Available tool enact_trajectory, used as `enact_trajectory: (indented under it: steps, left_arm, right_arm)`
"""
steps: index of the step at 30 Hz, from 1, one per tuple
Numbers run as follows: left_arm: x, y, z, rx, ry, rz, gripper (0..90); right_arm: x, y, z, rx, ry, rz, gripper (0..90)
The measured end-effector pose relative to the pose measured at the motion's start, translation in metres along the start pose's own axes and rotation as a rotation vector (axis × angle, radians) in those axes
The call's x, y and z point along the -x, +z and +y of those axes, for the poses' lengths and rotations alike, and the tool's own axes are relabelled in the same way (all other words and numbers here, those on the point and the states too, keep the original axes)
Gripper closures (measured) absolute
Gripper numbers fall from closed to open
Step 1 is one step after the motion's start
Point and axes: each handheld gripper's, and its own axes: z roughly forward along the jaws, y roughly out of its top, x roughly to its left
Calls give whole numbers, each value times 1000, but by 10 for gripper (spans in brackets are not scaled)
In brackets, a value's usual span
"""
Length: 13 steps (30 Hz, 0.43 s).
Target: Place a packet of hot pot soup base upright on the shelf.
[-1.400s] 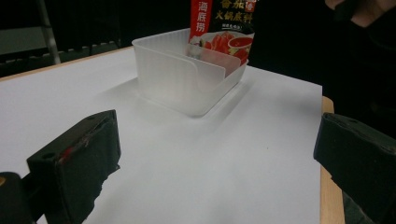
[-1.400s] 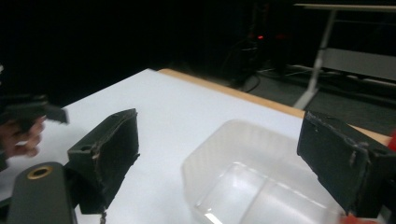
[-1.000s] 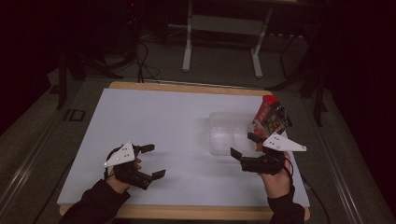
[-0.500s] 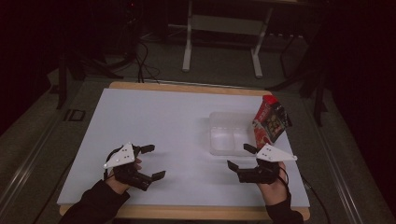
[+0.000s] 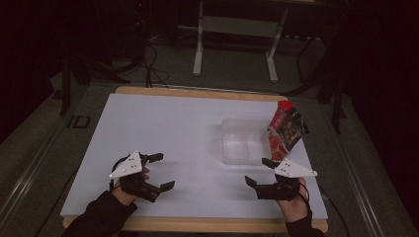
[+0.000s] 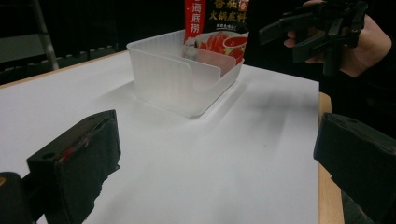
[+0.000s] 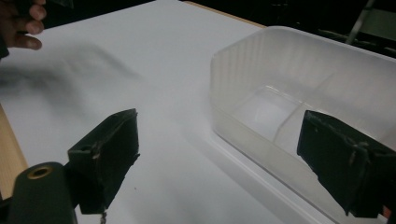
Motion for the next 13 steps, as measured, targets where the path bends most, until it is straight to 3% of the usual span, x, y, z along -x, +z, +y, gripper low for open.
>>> enact_trajectory:
  steps: [13]
  left_arm:
    - [0, 2, -2, -11, 3, -9, 11]
  right_arm:
    - [3, 0, -3, -3, 18, -12, 128]
